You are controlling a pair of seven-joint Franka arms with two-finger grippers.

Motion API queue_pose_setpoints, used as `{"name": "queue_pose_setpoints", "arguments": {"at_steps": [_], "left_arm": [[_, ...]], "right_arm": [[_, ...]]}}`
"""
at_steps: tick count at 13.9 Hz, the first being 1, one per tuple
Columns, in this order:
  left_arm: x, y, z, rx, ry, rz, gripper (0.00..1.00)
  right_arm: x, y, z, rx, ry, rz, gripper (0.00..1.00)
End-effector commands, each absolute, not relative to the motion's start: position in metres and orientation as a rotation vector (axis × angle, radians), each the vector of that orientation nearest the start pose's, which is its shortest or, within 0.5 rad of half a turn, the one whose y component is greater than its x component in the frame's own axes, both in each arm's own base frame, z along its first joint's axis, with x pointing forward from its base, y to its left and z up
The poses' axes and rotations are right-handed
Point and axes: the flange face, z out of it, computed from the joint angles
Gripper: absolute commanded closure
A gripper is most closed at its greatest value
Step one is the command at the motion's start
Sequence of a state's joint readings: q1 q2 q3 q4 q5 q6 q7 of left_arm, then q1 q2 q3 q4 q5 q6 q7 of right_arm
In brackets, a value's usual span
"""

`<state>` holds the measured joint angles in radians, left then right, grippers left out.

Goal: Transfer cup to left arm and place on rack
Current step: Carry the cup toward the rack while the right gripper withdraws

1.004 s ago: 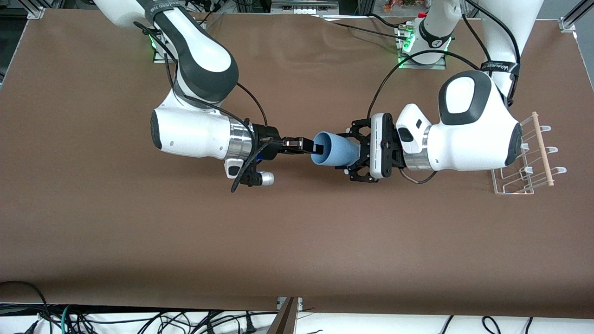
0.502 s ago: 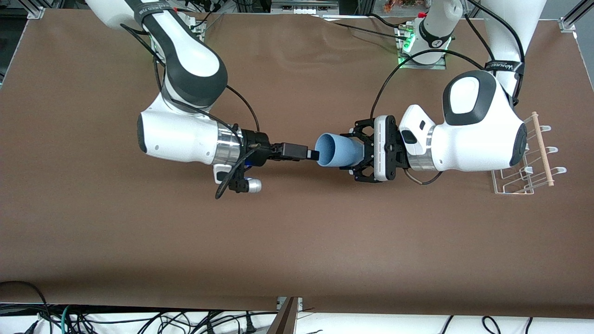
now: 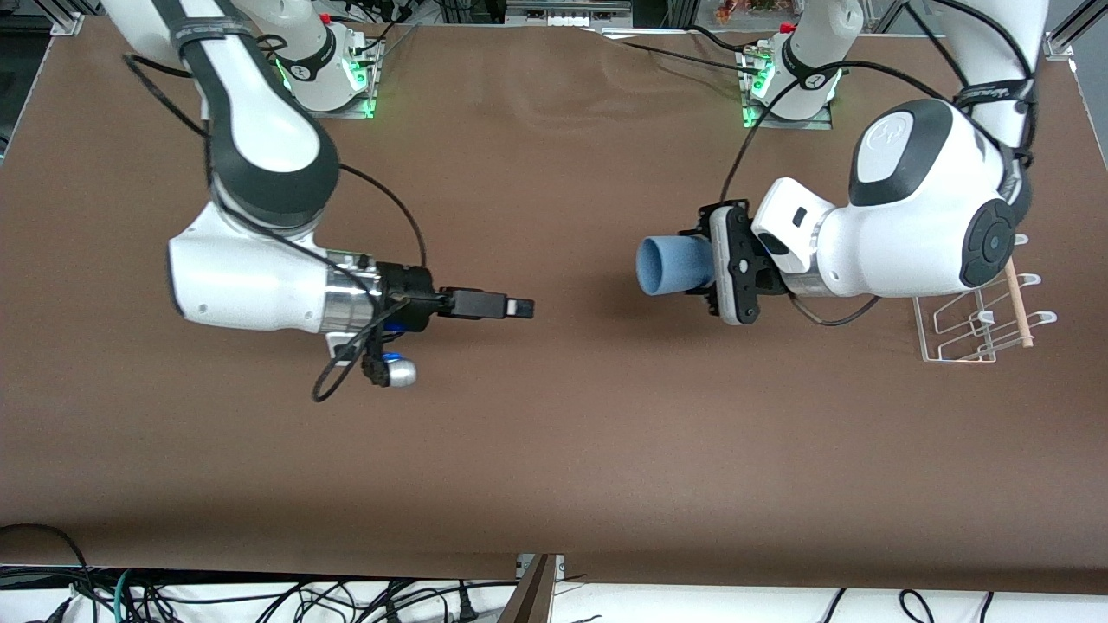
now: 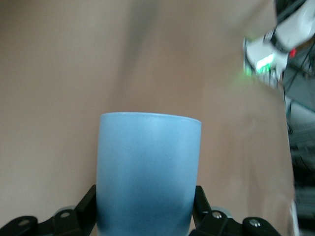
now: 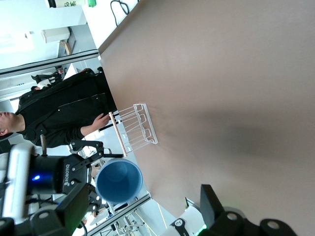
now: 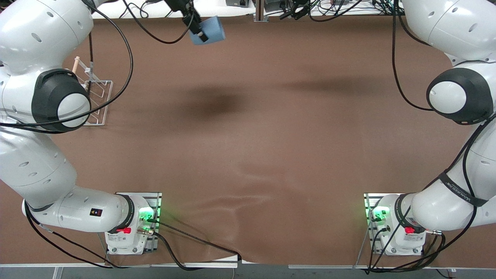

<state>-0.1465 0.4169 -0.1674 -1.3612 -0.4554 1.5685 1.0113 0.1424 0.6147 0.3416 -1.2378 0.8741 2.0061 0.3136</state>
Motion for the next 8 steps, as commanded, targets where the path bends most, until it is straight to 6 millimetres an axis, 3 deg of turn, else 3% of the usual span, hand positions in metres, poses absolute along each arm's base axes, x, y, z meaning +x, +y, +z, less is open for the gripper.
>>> {"name": "queue_pose_setpoints", "arguments": {"at_steps": [1,2,6,8], "left_arm": [[0.613,-0.204,0.496,2.245,-1.607,-0.185,0.98],[0.607,-0.198,0.491,2.279,-1.653,-0.304,0.98],[0.597,-0.175,0.48,2.485,-1.811,-0.717,0.98],[0.589,-0.173,0.477,2.716,-1.659,-0.923,0.97]], "right_arm": [[0.672,0.299,0.481,-2.241,0.189,0.257,0.0],[0.671,0.295,0.476,-2.313,0.152,0.261,0.0],[0.673,0.236,0.477,-2.559,0.023,0.209,0.0],[0.672,0.201,0.479,-2.694,-0.069,0.16,0.0]]}}
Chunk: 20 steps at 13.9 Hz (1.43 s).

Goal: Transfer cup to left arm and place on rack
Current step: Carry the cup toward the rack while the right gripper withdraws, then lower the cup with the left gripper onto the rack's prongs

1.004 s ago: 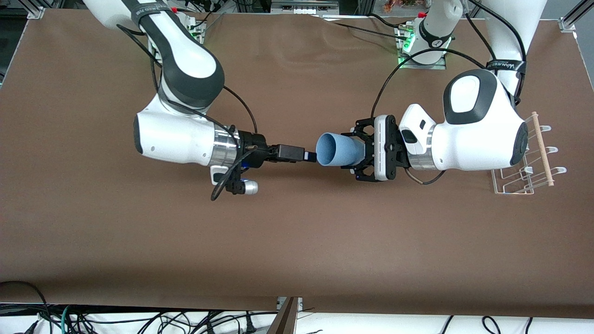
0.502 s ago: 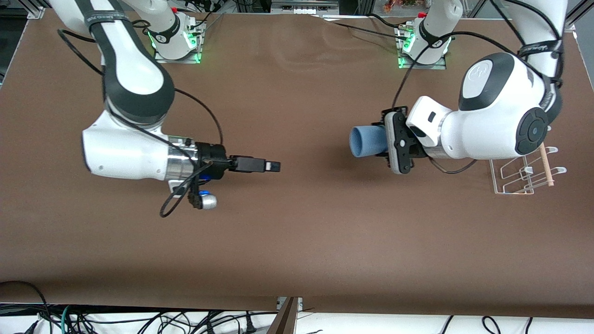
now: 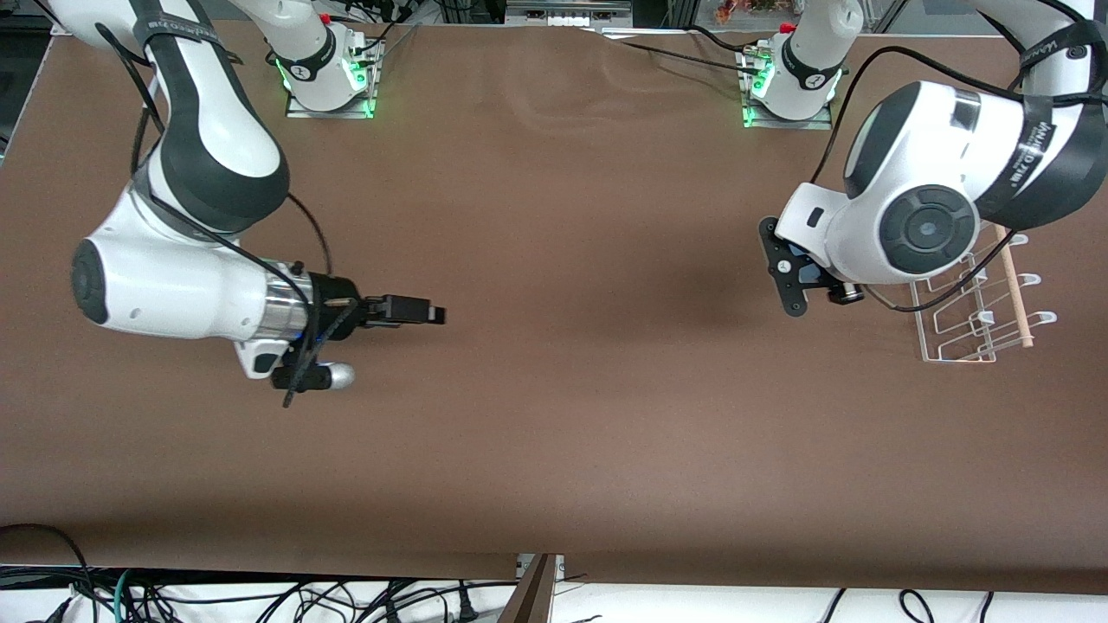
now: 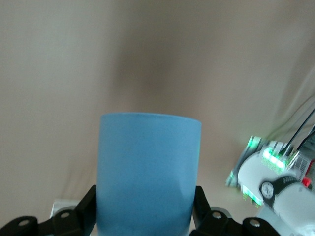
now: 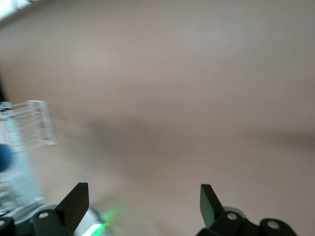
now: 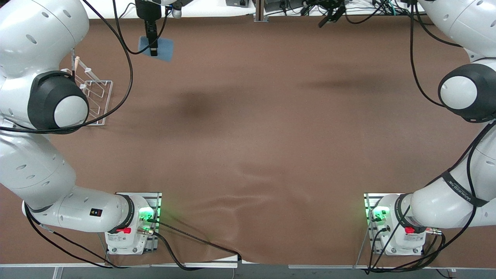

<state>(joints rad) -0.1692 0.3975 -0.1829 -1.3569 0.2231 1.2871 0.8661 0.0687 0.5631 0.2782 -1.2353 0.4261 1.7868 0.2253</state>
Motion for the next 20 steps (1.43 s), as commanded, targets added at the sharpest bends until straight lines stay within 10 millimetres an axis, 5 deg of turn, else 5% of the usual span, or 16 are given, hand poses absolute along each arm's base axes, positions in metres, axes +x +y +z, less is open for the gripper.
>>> {"name": "queue_pose_setpoints", "arguments": {"at_steps": [1,5,8,11,14,17,20], "left_arm": [[0.578,-0.178,0.47,-2.356,1.339,0.938,0.96],[0.567,-0.164,0.402,-1.945,0.911,1.254,0.97],[0.589,-0.094,0.378,-1.928,0.826,1.23,0.97],[0.583,-0.051,0.349,-1.879,0.867,1.191,0.98],[0.566,-0.03,0.331,-1.785,0.914,1.16,0.99],[0.54,-0.017,0.312,-1.657,1.009,1.117,0.98],[0.533,0.006,0.299,-1.66,1.05,1.1,0.98]], "right_arm": [[0.672,0.184,0.48,-2.754,-0.1,0.145,0.0],[0.663,0.115,0.507,-2.93,-0.055,0.128,0.0],[0.653,0.067,0.538,-3.103,-0.006,0.034,0.0],[0.637,0.055,0.566,-3.23,-0.033,-0.021,0.0],[0.616,0.039,0.585,-3.227,0.004,-0.041,0.0],[0.598,0.025,0.575,-3.242,0.012,0.022,0.0],[0.588,0.02,0.573,-3.239,-0.064,0.105,0.0]]}}
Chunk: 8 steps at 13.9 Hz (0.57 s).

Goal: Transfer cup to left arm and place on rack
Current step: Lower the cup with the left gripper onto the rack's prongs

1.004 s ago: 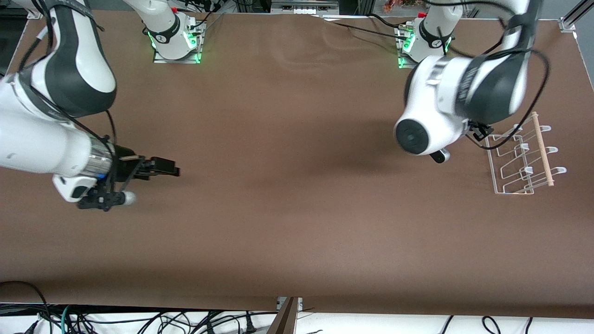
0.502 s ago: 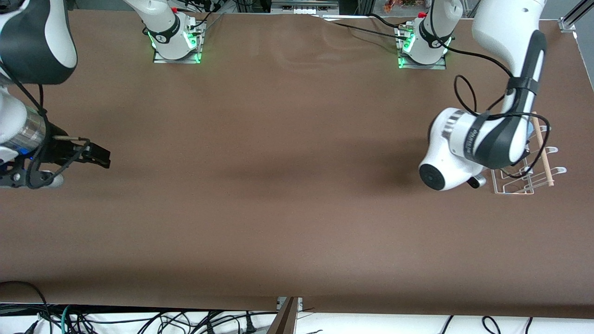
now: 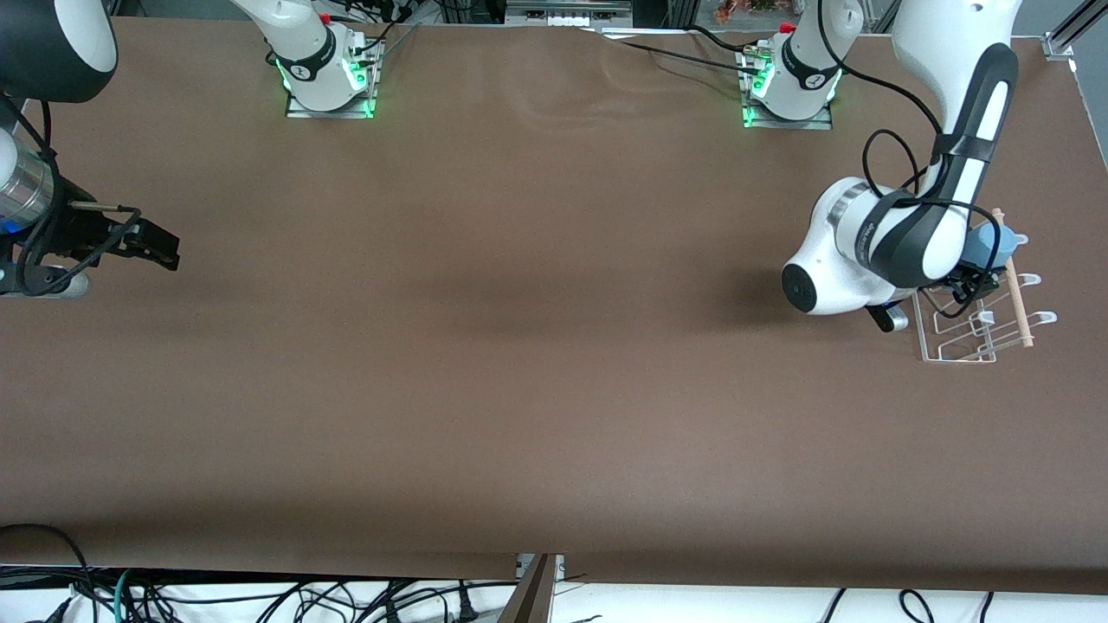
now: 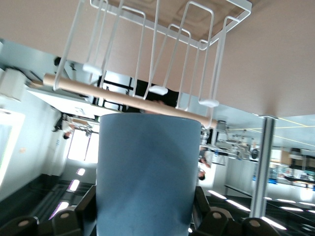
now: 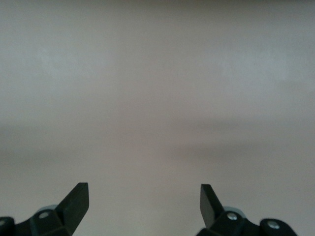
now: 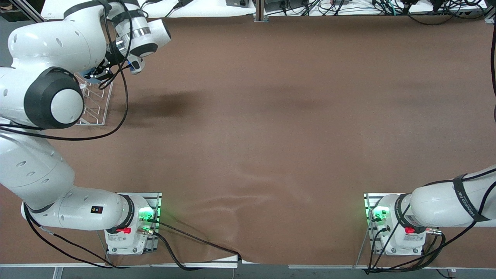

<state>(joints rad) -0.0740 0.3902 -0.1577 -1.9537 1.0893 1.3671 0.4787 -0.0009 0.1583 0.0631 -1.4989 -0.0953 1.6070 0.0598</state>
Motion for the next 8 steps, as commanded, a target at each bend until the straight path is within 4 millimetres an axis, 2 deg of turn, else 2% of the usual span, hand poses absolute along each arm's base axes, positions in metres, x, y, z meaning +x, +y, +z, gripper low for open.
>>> {"name": "queue_pose_setpoints", "arguments": {"at_steps": [1,3,4,6,8], "left_arm": [[0.53,0.015,0.3,-1.665,1.039,1.112,0.98],[0.506,0.023,0.299,-1.654,1.06,1.125,0.98],[0.495,0.025,0.291,-1.649,1.091,1.124,0.98],[0.488,0.051,0.276,-1.693,1.106,1.139,0.98],[0.479,0.06,0.264,-1.706,1.133,1.151,0.98]], "right_arm": [[0.587,0.02,0.573,-3.236,-0.103,0.112,0.0],[0.586,0.016,0.573,-3.232,-0.156,0.135,0.0],[0.586,0.016,0.574,-3.229,-0.151,0.13,0.0],[0.589,0.018,0.582,-3.225,-0.153,0.137,0.0],[0.595,0.025,0.585,-3.224,-0.167,0.138,0.0]]}}
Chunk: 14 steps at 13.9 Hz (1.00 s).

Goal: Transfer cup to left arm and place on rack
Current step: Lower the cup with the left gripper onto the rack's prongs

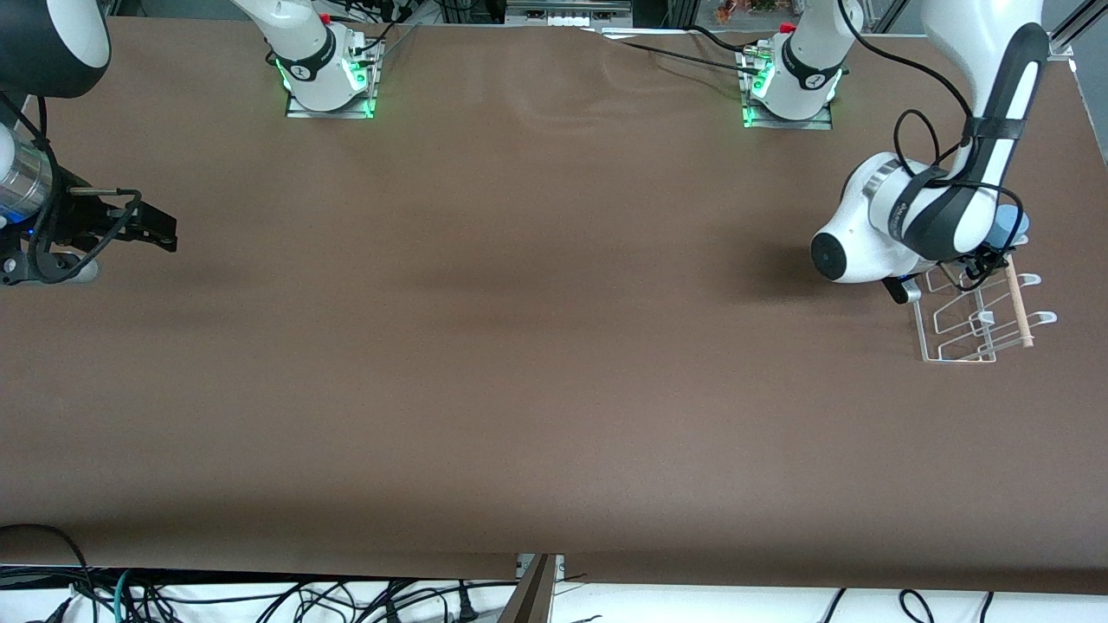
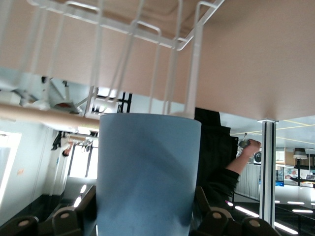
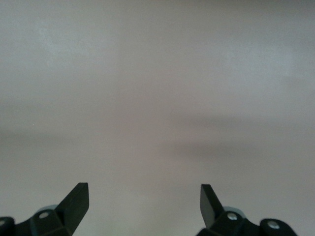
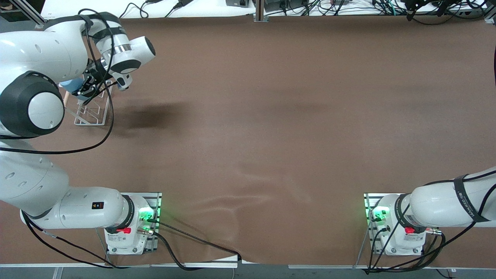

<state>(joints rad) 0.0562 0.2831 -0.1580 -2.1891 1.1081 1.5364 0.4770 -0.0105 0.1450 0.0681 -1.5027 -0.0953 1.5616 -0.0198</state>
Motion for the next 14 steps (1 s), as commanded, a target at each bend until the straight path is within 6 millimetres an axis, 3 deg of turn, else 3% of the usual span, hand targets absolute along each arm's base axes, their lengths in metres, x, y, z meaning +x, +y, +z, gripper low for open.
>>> {"name": "queue_pose_setpoints", "arguments": {"at_steps": [1,3,9,10,11,12,14], "left_arm": [[0.476,0.061,0.262,-1.704,1.136,1.156,0.98],[0.476,0.061,0.262,-1.703,1.135,1.158,0.98],[0.473,0.059,0.251,-1.699,1.162,1.166,0.98],[0.474,0.059,0.249,-1.703,1.17,1.16,0.93],[0.474,0.058,0.245,-1.701,1.176,1.163,0.35],[0.476,0.058,0.246,-1.703,1.177,1.157,0.0],[0.48,0.059,0.251,-1.713,1.166,1.144,0.0]], "right_arm": [[0.596,0.031,0.585,-3.225,-0.185,0.135,0.0],[0.596,0.041,0.585,-3.225,-0.21,0.134,0.0],[0.596,0.039,0.586,-3.229,-0.213,0.124,0.0],[0.596,0.038,0.586,-3.231,-0.21,0.127,0.0],[0.596,0.037,0.585,-3.232,-0.208,0.132,0.0],[0.596,0.034,0.586,-3.231,-0.205,0.128,0.0],[0.597,0.033,0.586,-3.233,-0.203,0.128,0.0]]}}
